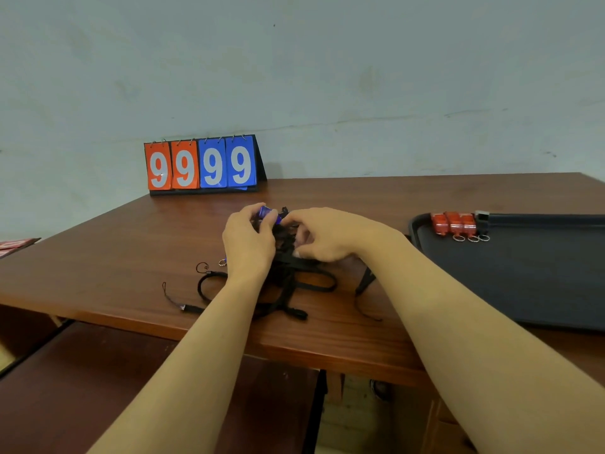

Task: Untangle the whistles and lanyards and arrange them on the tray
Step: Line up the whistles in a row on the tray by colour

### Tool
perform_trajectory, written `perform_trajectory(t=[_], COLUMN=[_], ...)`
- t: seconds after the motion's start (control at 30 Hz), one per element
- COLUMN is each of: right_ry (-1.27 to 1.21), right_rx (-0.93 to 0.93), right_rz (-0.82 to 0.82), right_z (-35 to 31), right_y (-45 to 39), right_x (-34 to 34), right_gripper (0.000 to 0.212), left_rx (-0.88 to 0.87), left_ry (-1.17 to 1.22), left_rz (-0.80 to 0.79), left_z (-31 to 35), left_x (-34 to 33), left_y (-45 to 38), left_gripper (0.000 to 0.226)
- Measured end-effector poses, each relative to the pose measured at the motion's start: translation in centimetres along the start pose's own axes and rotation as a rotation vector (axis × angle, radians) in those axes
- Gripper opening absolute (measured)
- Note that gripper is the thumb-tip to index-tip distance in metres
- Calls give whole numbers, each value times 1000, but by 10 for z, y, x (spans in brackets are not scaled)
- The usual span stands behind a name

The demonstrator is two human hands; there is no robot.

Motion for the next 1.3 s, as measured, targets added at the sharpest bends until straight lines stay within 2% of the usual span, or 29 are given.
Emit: perform_trajectory(t=[0.1,0.23,0.4,0.67,0.83,0.93,1.03,1.13,1.23,1.3], right_ry=[-92,-223,-328,-471,-573,-560,-579,-632,-572,-444], right_rx=[18,9,-40,-137,-252,-272,-273,-284,-270,-278], right_rz=[159,399,571,618,594,537,507,500,494,485], right_z=[-1,3,15,26,39,39,38,36,25,23], right_y=[3,7,11,12,8,1,-1,1,11,23], right_x=[19,45,61,63,57,52,50,48,50,60], right_gripper=[55,50,38,30,29,30,31,23,26,33], left_rx=[-77,-82,-129,-100,-182,-225,-185,-252,-265,-345], left_ry=[-41,8,36,103,75,30,18,-16,-26,-76], left_rz=[-24,17,44,132,22,12,30,-18,-51,-36], left_z=[8,10,17,16,26,28,21,30,42,56], left_x=[-2,1,4,13,3,-2,-1,-5,-3,5], left_y=[3,3,4,3,7,6,4,6,12,13], left_gripper=[26,33,30,30,32,30,32,34,36,35])
Point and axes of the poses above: each hand's wrist, its own y-axis away from the middle knuckle, its own x-axis out of the back of the hand, z = x × y, the point moved 9 cm from there along -y, towards the middle knuckle, and after that the axes turned 4 degrees about -x, right-handed, at the moved point
